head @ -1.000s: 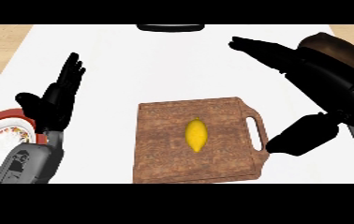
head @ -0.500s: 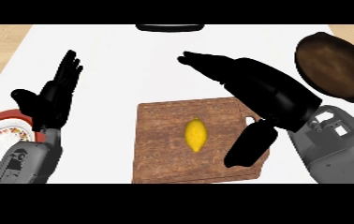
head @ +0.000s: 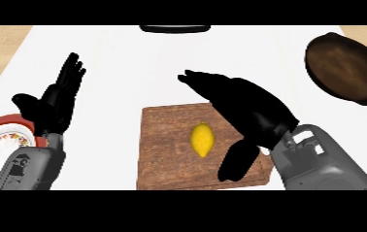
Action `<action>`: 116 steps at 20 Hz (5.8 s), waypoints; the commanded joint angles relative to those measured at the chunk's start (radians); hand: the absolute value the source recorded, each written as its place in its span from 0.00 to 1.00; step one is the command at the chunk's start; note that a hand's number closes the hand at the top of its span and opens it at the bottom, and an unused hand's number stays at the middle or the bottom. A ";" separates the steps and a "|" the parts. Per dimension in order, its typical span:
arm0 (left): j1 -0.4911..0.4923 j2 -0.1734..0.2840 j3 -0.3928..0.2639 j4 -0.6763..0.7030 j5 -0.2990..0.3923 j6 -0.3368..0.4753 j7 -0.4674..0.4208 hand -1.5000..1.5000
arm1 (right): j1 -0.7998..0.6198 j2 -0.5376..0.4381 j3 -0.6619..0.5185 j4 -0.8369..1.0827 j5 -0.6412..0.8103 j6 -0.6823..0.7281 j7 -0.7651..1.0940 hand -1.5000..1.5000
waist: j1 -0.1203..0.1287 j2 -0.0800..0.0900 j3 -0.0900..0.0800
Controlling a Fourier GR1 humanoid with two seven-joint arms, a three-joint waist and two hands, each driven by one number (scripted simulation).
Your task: Pick the lemon from the cutting board and place it in the pan
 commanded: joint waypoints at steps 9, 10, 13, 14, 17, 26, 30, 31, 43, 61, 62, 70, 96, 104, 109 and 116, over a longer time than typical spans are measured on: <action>0.042 -0.033 0.030 -0.063 -0.047 -0.022 0.022 0.50 | 0.071 0.055 -0.052 0.149 0.150 0.129 -0.100 0.00 | 0.003 0.000 0.000; -0.014 -0.060 0.022 0.017 -0.061 -0.023 0.009 0.50 | 0.084 0.082 -0.038 0.180 0.178 0.108 -0.147 0.00 | 0.000 0.001 0.000; 0.017 -0.053 0.028 -0.077 -0.079 -0.007 0.060 0.50 | 0.127 0.086 -0.043 0.129 0.170 0.165 -0.142 0.00 | 0.001 0.000 0.001; 0.040 -0.003 0.077 -0.060 -0.015 -0.088 0.036 0.50 | 0.087 0.053 -0.076 0.178 0.144 0.210 -0.177 0.00 | 0.004 0.000 0.000; -0.005 -0.043 0.075 0.016 -0.058 -0.080 0.009 0.50 | 0.132 0.142 -0.010 0.145 0.245 0.191 -0.137 0.00 | -0.001 0.001 0.000; 0.102 -0.095 0.045 -0.068 -0.092 -0.075 -0.018 0.50 | 0.106 0.198 0.069 0.246 0.416 0.226 -0.110 0.00 | 0.006 -0.001 0.000; 0.042 -0.074 0.071 -0.095 -0.108 -0.068 0.081 0.50 | 0.103 0.166 0.012 0.264 0.438 0.308 -0.154 0.00 | 0.001 0.000 0.000; 0.020 -0.074 0.096 -0.028 -0.104 -0.079 0.028 0.50 | 0.152 0.161 0.035 0.209 0.449 0.319 -0.138 0.00 | -0.003 0.000 0.000; -0.018 -0.115 0.094 -0.049 -0.141 -0.084 0.076 0.50 | 0.128 0.244 0.053 0.487 0.649 0.213 -0.321 0.00 | 0.003 0.002 0.001; 0.023 -0.114 0.154 -0.080 -0.126 -0.143 0.049 0.50 | 0.116 0.252 0.074 0.615 0.748 0.209 -0.546 1.00 | 0.004 0.001 0.001; -0.010 -0.136 0.121 -0.095 -0.163 -0.105 0.124 0.50 | 0.102 0.297 0.059 0.601 0.751 0.251 -0.502 1.00 | 0.002 0.000 0.001; 0.015 -0.101 0.187 -0.038 -0.137 -0.139 0.035 0.50 | 0.431 0.019 0.047 0.291 0.765 0.133 -0.631 1.00 | -0.034 -0.005 0.001; 0.015 -0.142 0.145 -0.032 -0.166 -0.142 0.013 0.50 | 0.530 -0.139 -0.773 0.022 0.164 -0.119 -0.759 1.00 | 0.009 0.003 0.001; -0.031 -0.121 0.174 0.012 -0.143 -0.170 0.015 0.50 | 0.240 -0.284 -0.840 0.595 0.313 -0.259 -1.002 1.00 | 0.028 0.011 0.001; -0.042 -0.142 0.143 -0.012 -0.167 -0.154 0.027 0.50 | 0.132 -0.367 -0.875 0.936 0.395 -0.384 -1.195 1.00 | 0.054 0.022 0.004; -0.026 -0.156 0.115 -0.055 -0.157 -0.173 0.049 0.50 | 0.051 -0.379 -0.882 1.238 0.497 -0.610 -1.336 1.00 | 0.093 0.035 0.008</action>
